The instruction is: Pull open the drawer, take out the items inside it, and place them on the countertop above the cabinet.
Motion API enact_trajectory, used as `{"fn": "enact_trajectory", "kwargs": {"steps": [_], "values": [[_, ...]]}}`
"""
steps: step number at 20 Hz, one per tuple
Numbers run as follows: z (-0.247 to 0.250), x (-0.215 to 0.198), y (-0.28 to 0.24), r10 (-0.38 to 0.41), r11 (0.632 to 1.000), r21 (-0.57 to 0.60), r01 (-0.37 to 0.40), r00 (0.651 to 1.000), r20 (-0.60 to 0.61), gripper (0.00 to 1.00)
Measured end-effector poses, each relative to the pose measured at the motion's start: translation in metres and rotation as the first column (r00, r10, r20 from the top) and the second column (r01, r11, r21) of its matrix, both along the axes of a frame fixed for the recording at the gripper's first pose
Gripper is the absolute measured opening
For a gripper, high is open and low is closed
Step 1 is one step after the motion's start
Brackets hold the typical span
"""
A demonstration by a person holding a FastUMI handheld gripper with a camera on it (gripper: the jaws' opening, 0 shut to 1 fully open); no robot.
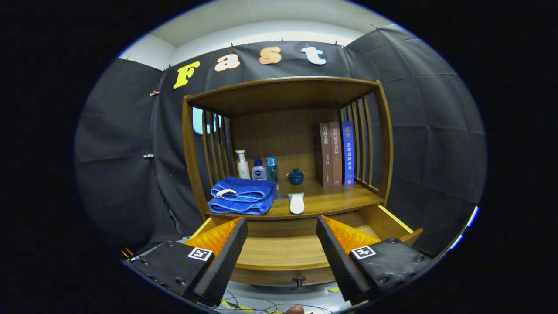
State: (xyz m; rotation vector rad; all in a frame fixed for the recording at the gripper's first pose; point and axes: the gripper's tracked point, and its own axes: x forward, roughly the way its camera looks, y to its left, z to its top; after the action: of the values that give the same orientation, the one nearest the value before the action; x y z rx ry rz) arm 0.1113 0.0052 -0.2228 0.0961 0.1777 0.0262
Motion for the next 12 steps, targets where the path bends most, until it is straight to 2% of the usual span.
{"fn": "enact_trajectory", "kwargs": {"steps": [5, 8, 12], "values": [[-0.068, -0.029, -0.019, -0.073, 0.997, -0.004, 0.073, 0.997, 0.024, 0.99], [-0.119, -0.038, -0.018, -0.058, 0.998, -0.028, 0.057, 0.998, -0.011, 1.0], [-0.155, -0.034, -0.011, -0.043, 0.998, -0.048, 0.041, 0.998, -0.047, 1.0]]}}
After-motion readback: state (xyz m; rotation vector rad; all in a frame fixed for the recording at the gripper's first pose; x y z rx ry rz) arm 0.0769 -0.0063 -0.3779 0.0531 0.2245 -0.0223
